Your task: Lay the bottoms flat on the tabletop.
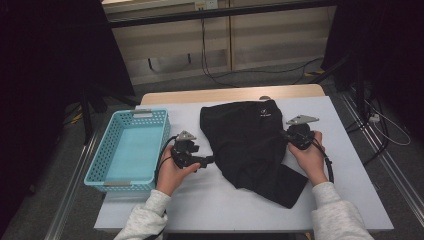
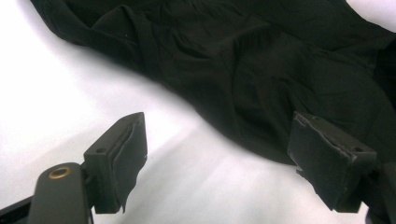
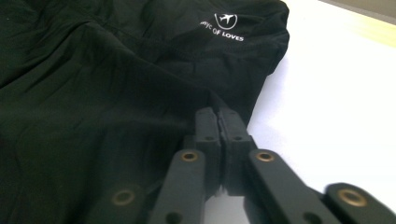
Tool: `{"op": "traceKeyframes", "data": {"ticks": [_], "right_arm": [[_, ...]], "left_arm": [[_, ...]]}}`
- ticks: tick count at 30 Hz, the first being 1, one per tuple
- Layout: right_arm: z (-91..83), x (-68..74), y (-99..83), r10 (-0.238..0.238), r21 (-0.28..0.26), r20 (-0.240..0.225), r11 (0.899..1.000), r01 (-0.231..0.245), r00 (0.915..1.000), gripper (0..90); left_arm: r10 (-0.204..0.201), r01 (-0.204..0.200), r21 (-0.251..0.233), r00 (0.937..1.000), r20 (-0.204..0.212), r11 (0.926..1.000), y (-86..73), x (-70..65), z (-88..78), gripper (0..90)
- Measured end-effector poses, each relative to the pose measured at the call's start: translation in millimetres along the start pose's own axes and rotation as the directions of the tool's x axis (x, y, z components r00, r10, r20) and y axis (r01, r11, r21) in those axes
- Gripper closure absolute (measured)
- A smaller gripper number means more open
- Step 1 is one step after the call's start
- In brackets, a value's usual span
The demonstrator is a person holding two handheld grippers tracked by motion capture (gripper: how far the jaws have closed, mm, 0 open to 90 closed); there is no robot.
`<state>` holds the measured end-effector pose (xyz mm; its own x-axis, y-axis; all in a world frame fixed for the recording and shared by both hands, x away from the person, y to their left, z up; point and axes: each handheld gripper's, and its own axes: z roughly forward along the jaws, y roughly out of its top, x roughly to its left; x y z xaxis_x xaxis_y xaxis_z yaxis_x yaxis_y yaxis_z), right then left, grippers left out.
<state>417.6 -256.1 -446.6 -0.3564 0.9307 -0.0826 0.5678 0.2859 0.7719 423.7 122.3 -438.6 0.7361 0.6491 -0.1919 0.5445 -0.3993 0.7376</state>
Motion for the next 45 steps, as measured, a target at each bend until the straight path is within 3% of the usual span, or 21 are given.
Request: {"op": "traceKeyframes", "data": {"ticks": [2,9,14,18,27,34,36,40,42,43,44,45], "right_arm": [[-2.3,0.6,-0.2,0.022,-0.002,-0.005,1.000,-0.022,0.9997,75.3],[-26.3,6.1,-0.6,0.017,-0.031,-0.010,0.999,-0.017,0.9998,59.2],[-41.5,11.6,-9.3,-0.007,-0.021,-0.013,1.000,0.007,0.9999,52.8],[-55.9,15.0,-19.1,0.006,-0.032,-0.036,0.999,-0.007,0.9993,51.0],[-68.9,33.4,-43.2,-0.039,0.042,-0.092,0.998,0.043,0.9950,51.8],[-85.4,36.1,-50.8,-0.024,0.032,-0.103,0.999,0.028,0.9944,55.9],[-82.7,37.5,-52.7,-0.032,0.034,-0.119,0.999,0.036,0.9924,55.9],[-65.8,43.3,-58.4,-0.068,0.087,-0.140,0.993,0.081,0.9879,57.3],[-59.2,42.4,-58.9,-0.043,0.075,-0.149,0.996,0.055,0.9879,57.3],[-57.1,41.9,-58.0,-0.043,0.087,-0.144,0.995,0.056,0.9887,59.2],[-55.5,41.2,-57.3,-0.042,0.083,-0.164,0.995,0.056,0.9855,71.8],[-55.1,41.1,-57.1,-0.035,0.082,-0.189,0.995,0.052,0.9813,76.8]], "left_arm": [[-0.002,0.002,-0.007,1.0000,0.000,1.0000,0.9,-0.5,-0.1,19.9],[0.014,-0.014,0.000,0.9999,0.008,0.9999,5.2,-2.3,2.7,19.8],[0.018,-0.017,-0.006,0.9997,0.014,0.9998,10.0,-4.3,6.4,19.6],[0.017,-0.016,-0.014,0.9995,0.026,0.9998,14.9,-5.2,10.3,19.5],[0.030,-0.029,-0.019,0.9981,0.055,0.9994,25.1,-9.0,18.2,19.4],[0.042,-0.041,-0.020,0.9969,0.066,0.9990,30.0,-14.5,23.8,19.4],[0.046,-0.045,-0.016,0.9966,0.068,0.9988,31.0,-16.0,25.7,19.4],[0.055,-0.054,-0.012,0.9960,0.071,0.9984,32.2,-17.6,29.3,19.4],[0.054,-0.053,-0.011,0.9958,0.075,0.9985,32.6,-19.2,31.2,19.4],[0.058,-0.058,-0.008,0.9954,0.076,0.9983,32.9,-19.6,32.0,19.4],[0.057,-0.057,-0.006,0.9953,0.078,0.9984,33.0,-19.9,32.4,19.4],[0.059,-0.059,-0.005,0.9950,0.080,0.9983,33.0,-20.1,33.1,19.4]]}}
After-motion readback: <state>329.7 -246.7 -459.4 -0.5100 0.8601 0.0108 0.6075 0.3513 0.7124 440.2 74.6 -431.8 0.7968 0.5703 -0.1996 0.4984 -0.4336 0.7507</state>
